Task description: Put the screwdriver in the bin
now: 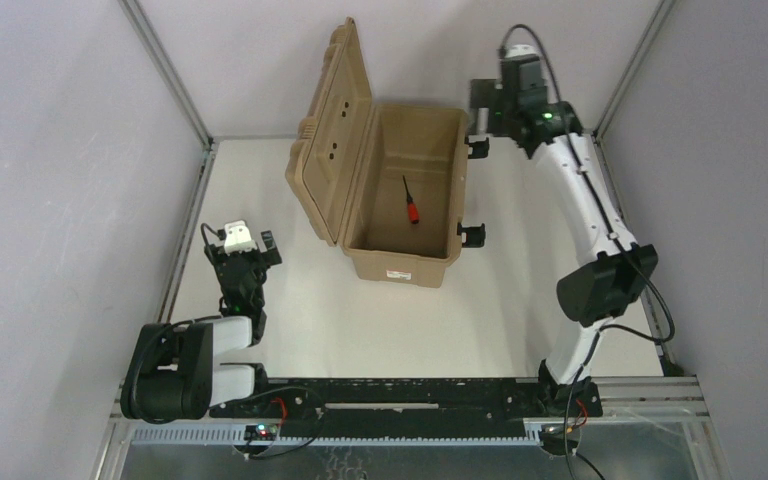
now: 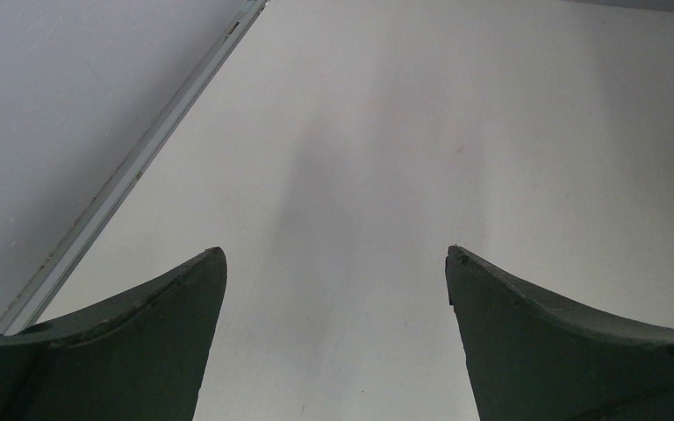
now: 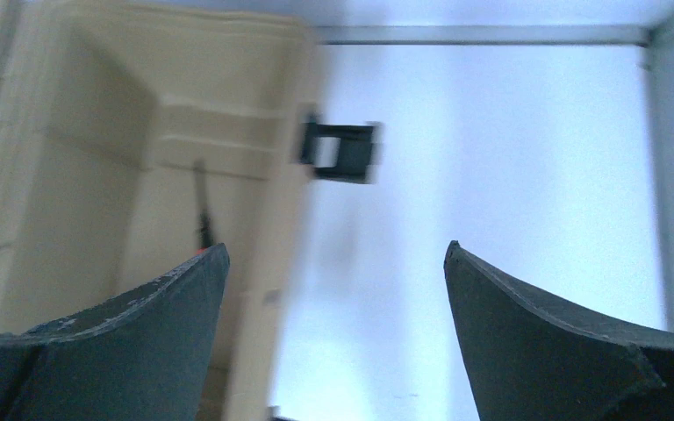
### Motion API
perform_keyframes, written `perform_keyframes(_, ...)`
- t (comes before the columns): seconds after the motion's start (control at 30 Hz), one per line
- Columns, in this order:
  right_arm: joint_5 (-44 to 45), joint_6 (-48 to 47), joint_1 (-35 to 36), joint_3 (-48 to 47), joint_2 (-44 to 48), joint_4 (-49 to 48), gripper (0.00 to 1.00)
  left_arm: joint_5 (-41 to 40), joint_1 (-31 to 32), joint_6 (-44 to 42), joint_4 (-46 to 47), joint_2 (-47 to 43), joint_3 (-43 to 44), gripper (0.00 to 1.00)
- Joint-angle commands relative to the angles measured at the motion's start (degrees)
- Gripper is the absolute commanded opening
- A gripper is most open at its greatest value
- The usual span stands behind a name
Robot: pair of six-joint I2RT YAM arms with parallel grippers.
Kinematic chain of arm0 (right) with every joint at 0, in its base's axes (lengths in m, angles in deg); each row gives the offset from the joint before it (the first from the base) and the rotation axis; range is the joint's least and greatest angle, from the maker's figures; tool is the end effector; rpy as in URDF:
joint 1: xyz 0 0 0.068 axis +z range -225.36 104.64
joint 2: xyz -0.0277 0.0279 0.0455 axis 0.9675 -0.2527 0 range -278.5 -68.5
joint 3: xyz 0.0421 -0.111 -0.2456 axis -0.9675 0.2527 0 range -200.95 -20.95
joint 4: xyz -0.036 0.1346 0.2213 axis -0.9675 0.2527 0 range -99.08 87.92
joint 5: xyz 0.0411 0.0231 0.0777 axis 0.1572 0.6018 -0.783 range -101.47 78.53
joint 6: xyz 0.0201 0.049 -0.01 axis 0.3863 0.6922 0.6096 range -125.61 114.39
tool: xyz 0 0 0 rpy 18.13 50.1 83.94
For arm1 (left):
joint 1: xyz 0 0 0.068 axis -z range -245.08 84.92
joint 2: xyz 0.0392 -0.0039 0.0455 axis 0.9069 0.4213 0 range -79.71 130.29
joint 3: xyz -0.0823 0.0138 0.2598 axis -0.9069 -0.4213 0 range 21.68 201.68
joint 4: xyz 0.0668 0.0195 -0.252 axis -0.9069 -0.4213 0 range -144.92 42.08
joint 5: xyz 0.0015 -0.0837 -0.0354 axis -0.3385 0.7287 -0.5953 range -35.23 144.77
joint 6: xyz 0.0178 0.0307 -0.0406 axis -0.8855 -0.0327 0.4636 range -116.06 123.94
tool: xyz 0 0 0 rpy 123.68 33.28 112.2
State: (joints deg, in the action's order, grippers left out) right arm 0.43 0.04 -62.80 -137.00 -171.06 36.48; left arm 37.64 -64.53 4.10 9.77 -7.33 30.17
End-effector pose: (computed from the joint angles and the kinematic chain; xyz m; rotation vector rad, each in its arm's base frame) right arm 0.3861 0.0785 0.4289 -0.0058 2.1173 -0.0326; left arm 0.2093 0.0085 0.1599 -0.2191 1.6655 0.2414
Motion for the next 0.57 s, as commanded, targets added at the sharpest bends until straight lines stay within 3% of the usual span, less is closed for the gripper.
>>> perform_keyframes(0.0,-3.7,-4.9,-8.3,3.2,5.2,-3.8,1.00,1.0,-0.4,0.8,2.8,-0.1,2.6,1.00)
perform_keyframes(0.23,-3.6,-8.7,-18.3,7.8,7.8,-7.3,1.00,1.0,-0.4,0.8,2.8,-0.1,2.6,1.00)
perform_keyframes(0.53,-8.7,-8.7,-20.5,13.1,11.4,-11.2,1.00,1.0,-0.4,0.8,2.8,-0.1,2.6,1.00)
